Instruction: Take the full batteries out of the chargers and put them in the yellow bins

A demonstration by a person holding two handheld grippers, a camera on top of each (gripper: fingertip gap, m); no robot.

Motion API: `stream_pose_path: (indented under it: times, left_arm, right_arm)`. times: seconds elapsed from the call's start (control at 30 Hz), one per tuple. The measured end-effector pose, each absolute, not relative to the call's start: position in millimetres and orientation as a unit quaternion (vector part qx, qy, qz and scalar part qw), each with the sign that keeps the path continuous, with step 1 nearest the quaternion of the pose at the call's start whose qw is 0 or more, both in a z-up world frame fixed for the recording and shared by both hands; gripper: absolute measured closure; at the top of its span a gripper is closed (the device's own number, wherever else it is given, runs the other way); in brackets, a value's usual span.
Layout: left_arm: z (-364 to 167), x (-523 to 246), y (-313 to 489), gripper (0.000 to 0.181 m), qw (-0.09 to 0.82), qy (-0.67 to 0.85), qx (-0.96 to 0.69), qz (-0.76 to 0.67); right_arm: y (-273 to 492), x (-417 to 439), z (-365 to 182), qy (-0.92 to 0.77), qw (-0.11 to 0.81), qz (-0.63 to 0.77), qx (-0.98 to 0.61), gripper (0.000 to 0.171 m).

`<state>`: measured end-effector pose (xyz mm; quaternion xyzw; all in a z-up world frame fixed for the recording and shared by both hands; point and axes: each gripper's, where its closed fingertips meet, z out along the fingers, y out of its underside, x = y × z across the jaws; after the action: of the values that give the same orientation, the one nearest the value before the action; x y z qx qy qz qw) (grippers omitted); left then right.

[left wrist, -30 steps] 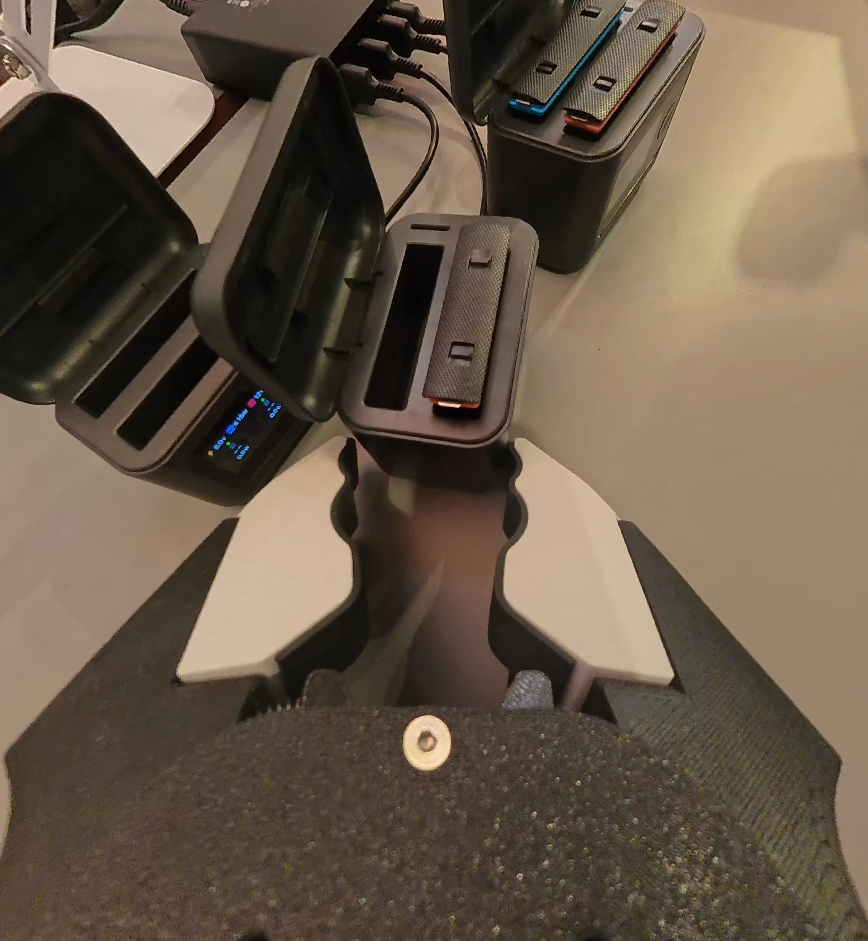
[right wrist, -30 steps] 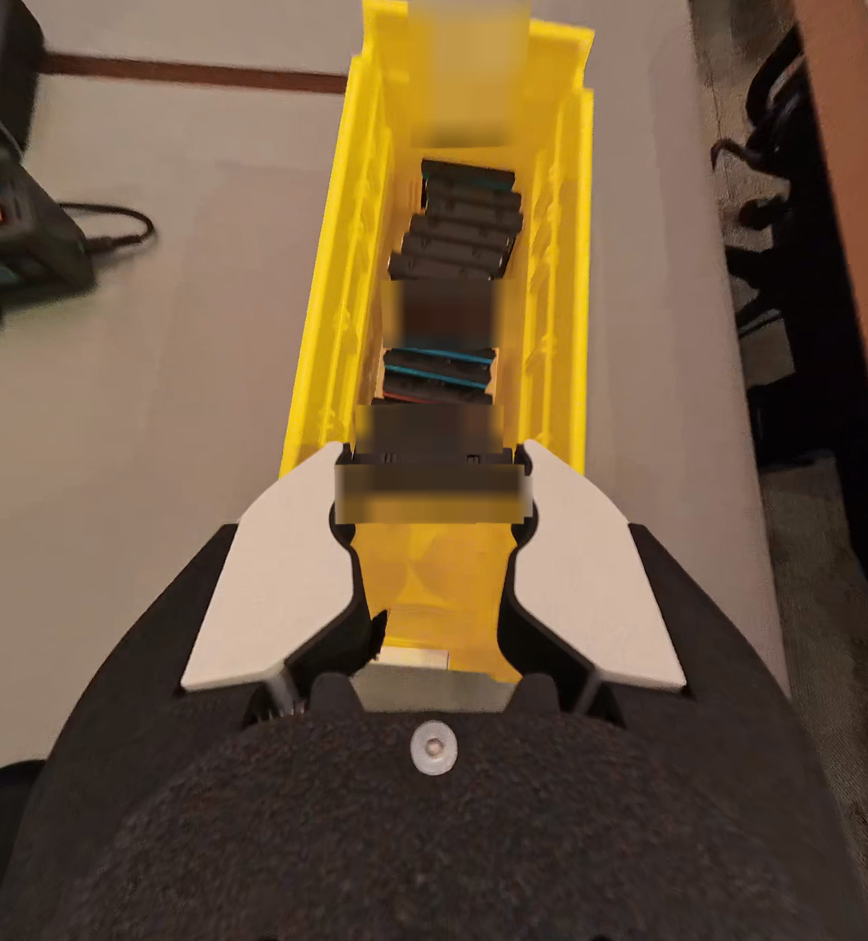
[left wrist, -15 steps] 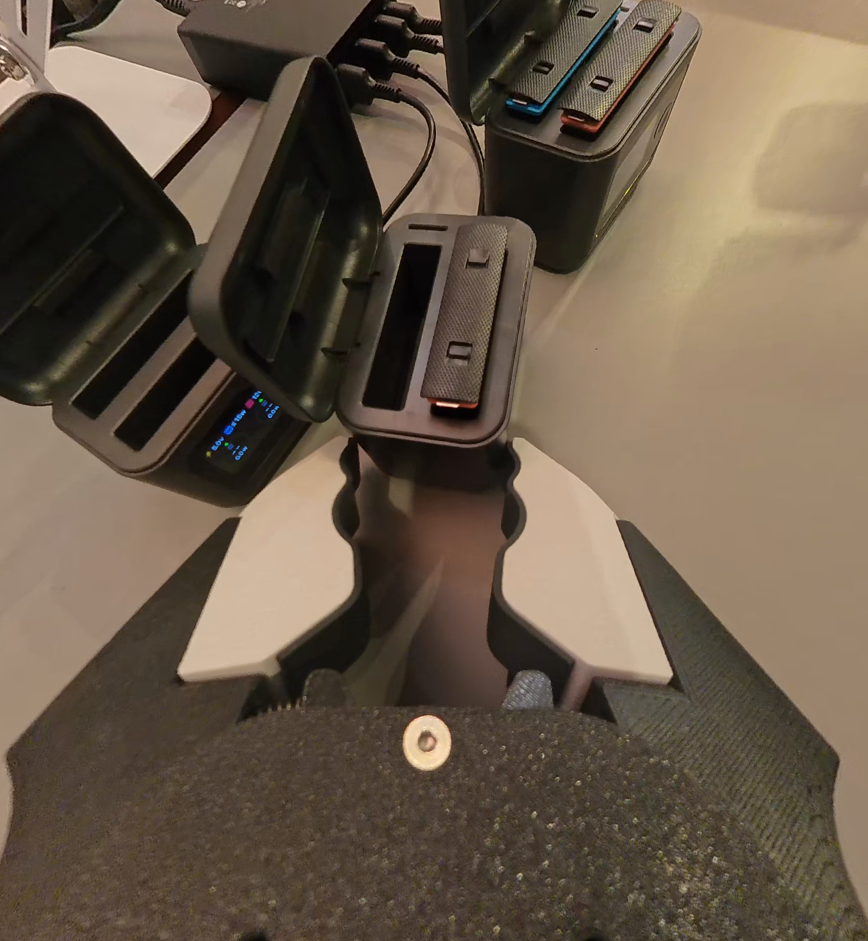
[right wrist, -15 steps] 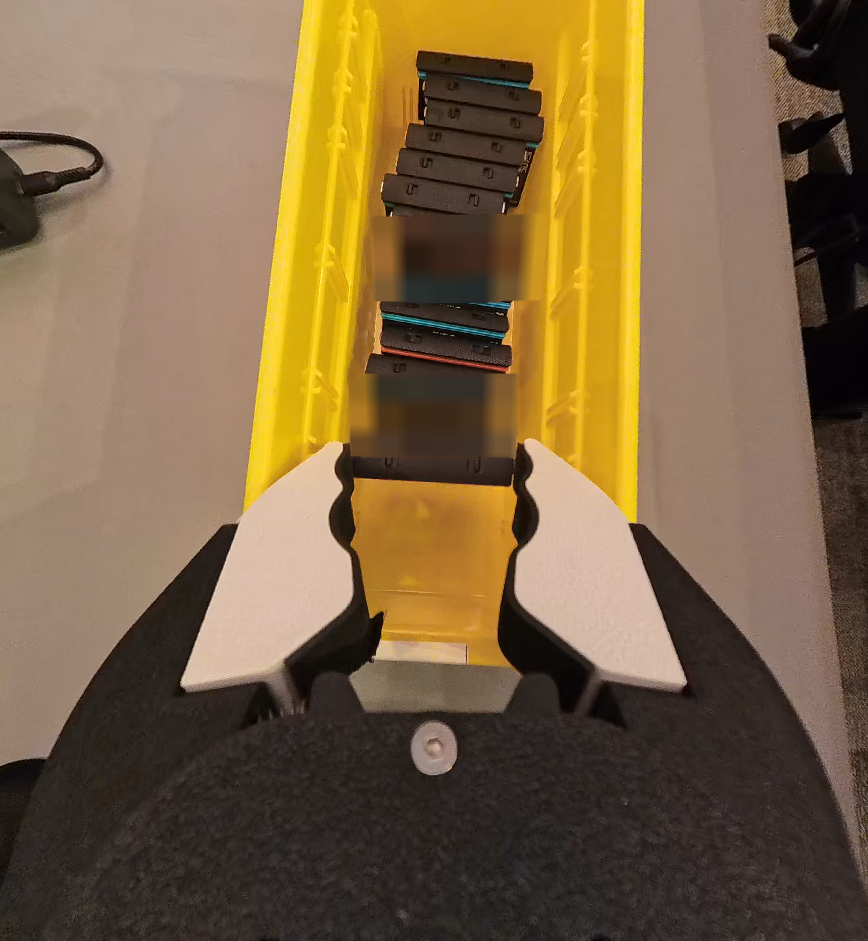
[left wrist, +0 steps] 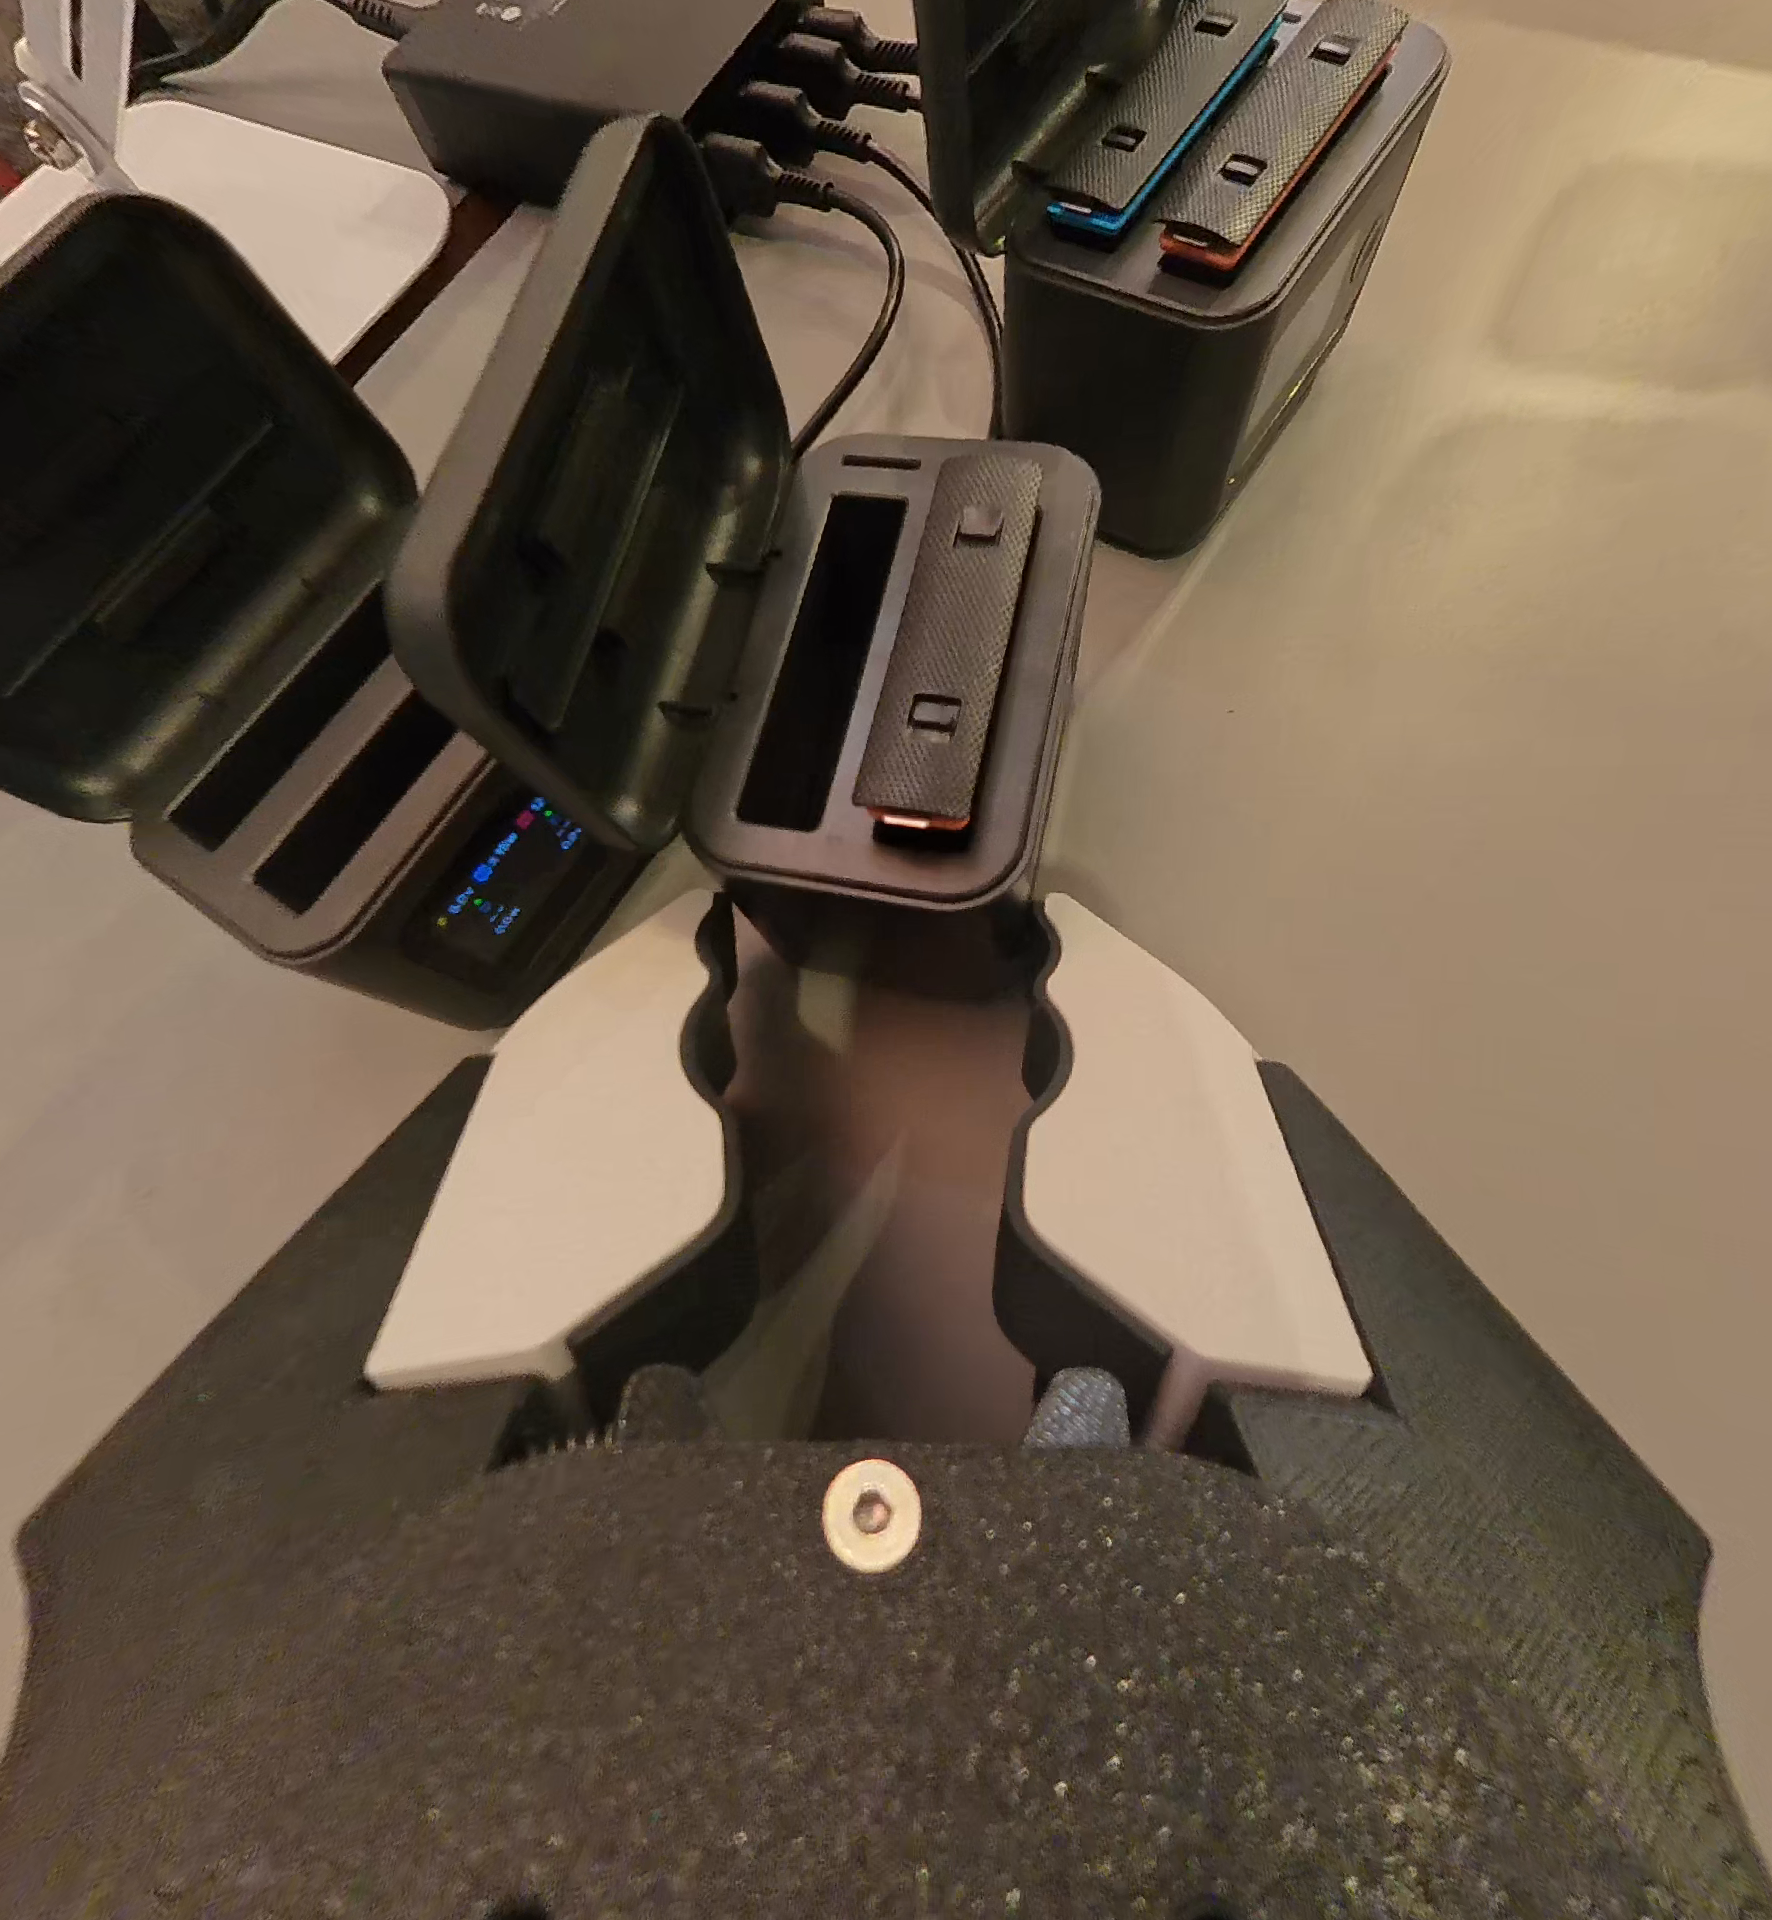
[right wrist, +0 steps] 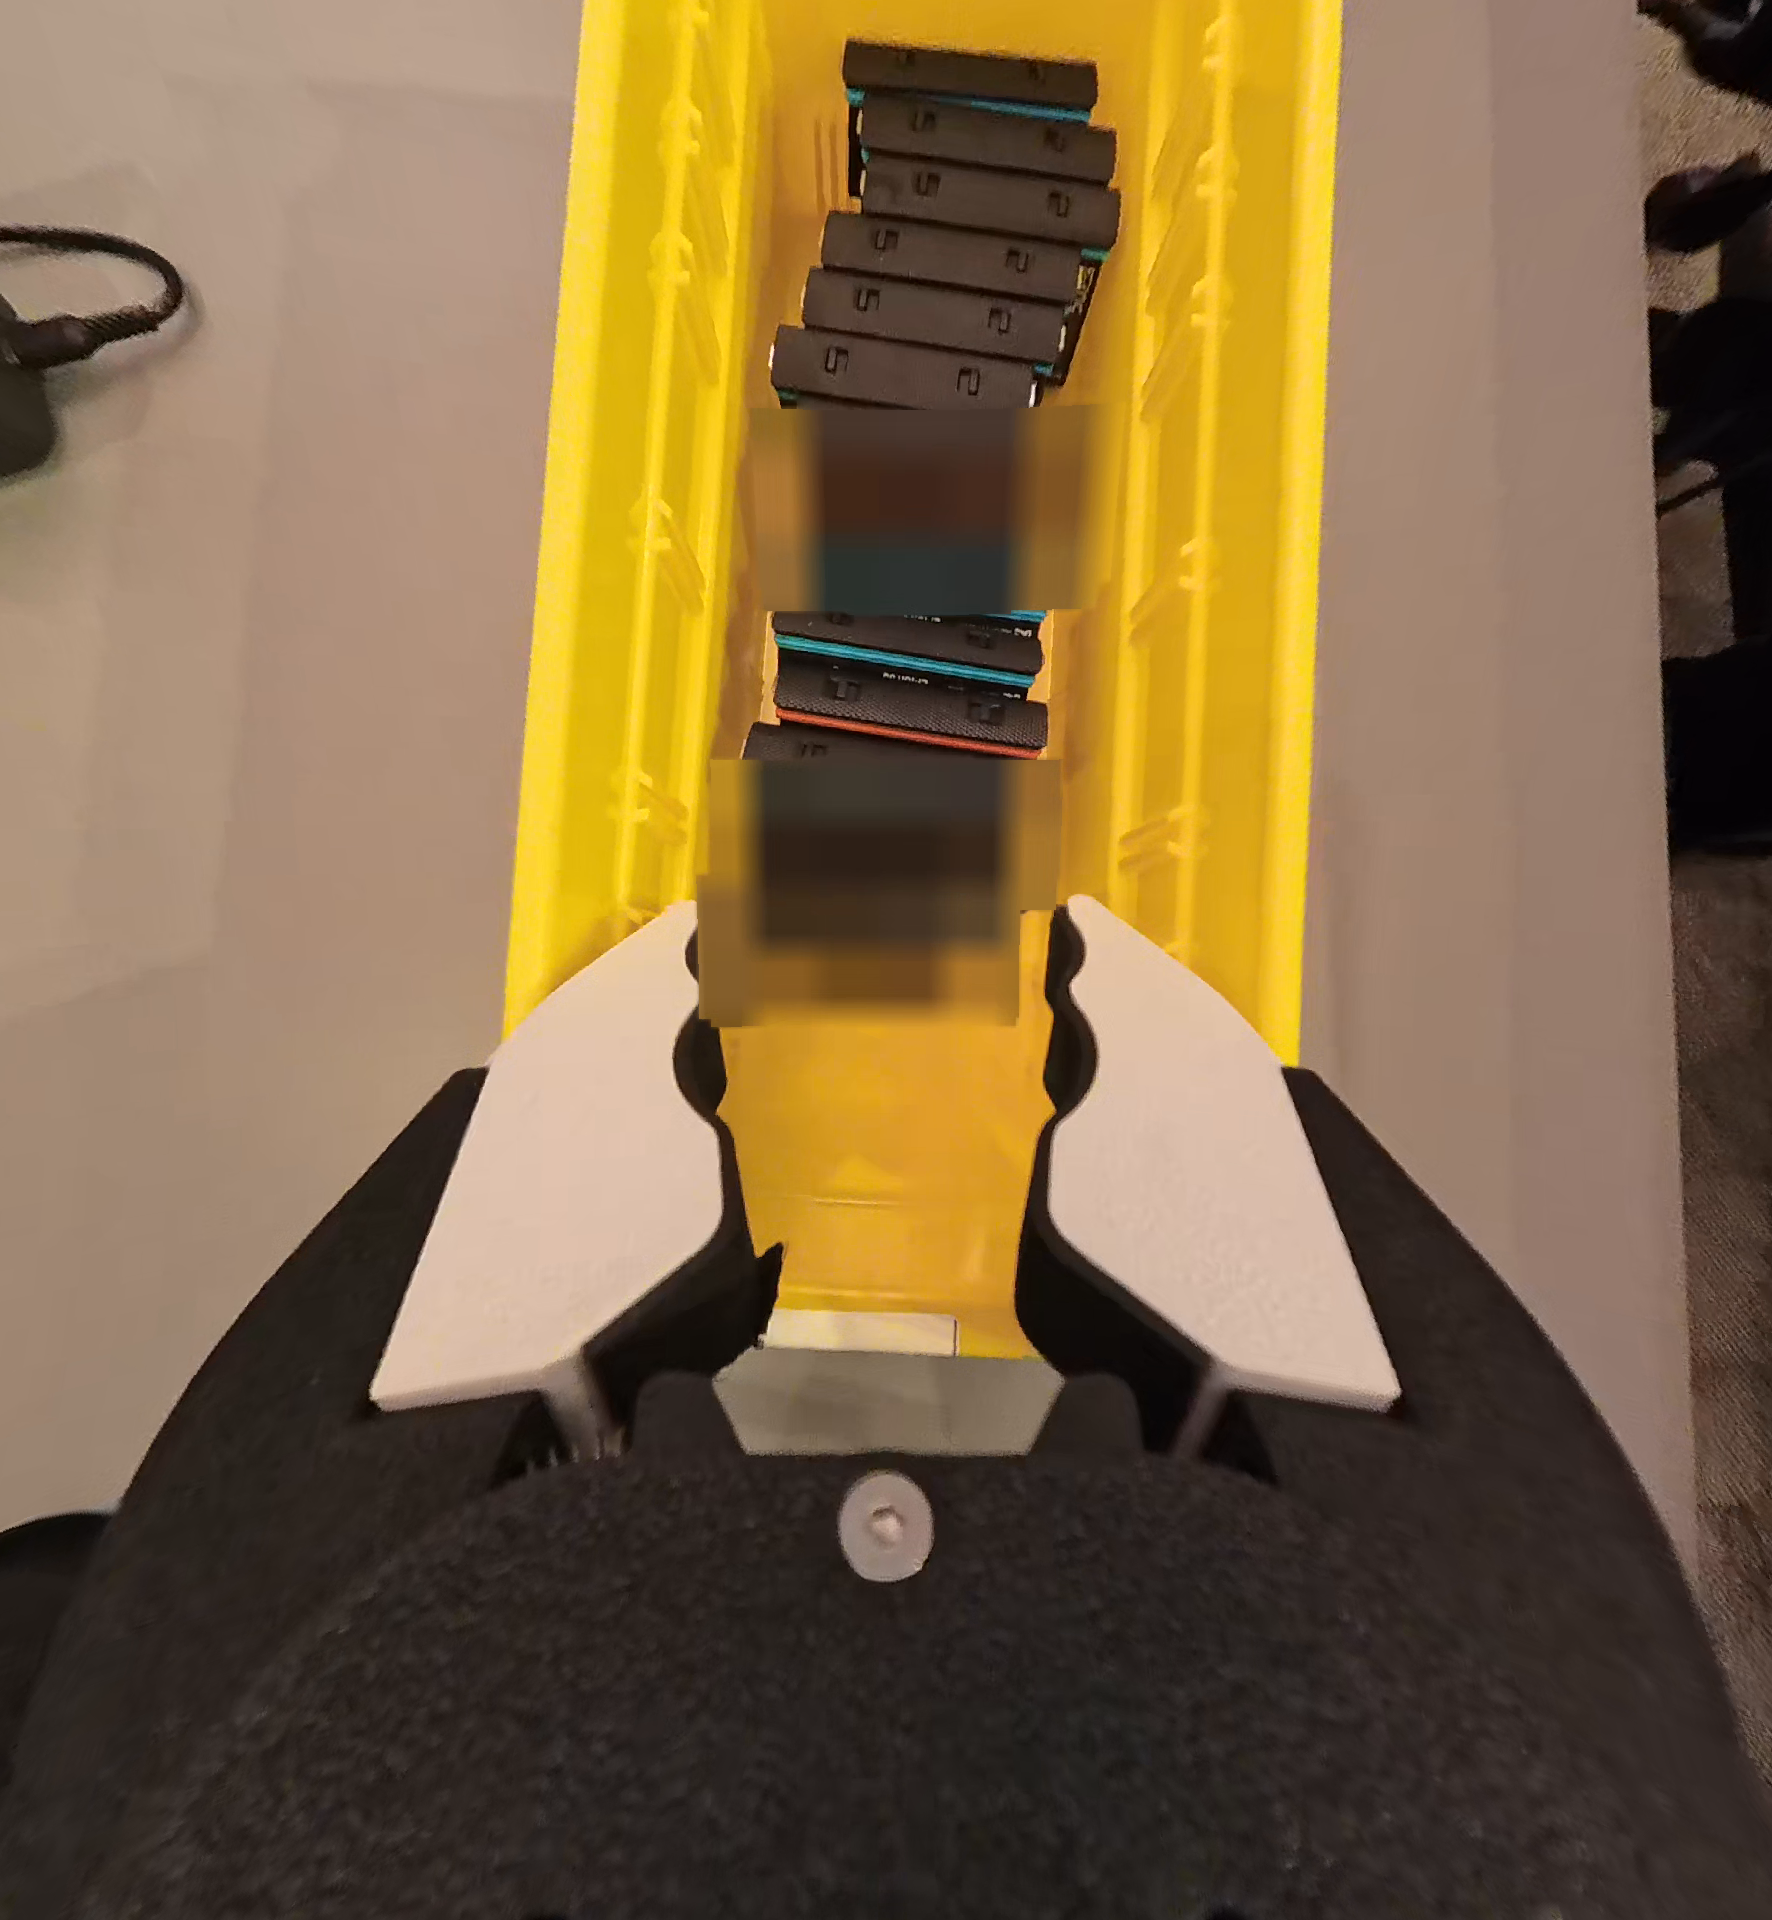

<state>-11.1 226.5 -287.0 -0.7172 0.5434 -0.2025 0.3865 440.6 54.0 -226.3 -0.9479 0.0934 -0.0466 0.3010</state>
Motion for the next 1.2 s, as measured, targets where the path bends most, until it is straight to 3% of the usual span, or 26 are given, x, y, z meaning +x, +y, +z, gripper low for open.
stream_pose_path:
  times: [0.2,0.57,0.8,1.2]
  left_arm:
    - [-283.0,-25.2,231.0,0.129,0.395,0.561,-0.703,-0.186]
    - [-217.6,-21.6,221.7,0.181,0.486,0.553,-0.643,-0.212]
    - [-218.6,11.4,225.6,0.181,0.490,0.534,-0.668,-0.166]
    - [-236.6,13.9,230.5,0.181,0.468,0.558,-0.682,-0.068]
  right_arm:
    - [54.2,440.0,-208.8,0.082,0.349,-0.062,-0.931,0.109]
    - [60.9,420.4,-141.8,0.037,0.450,-0.139,-0.881,0.120]
    - [98.7,338.6,-126.8,-0.031,0.507,-0.089,-0.857,0.123]
    - [165.2,186.7,-175.7,-0.169,0.483,0.020,-0.859,0.122]
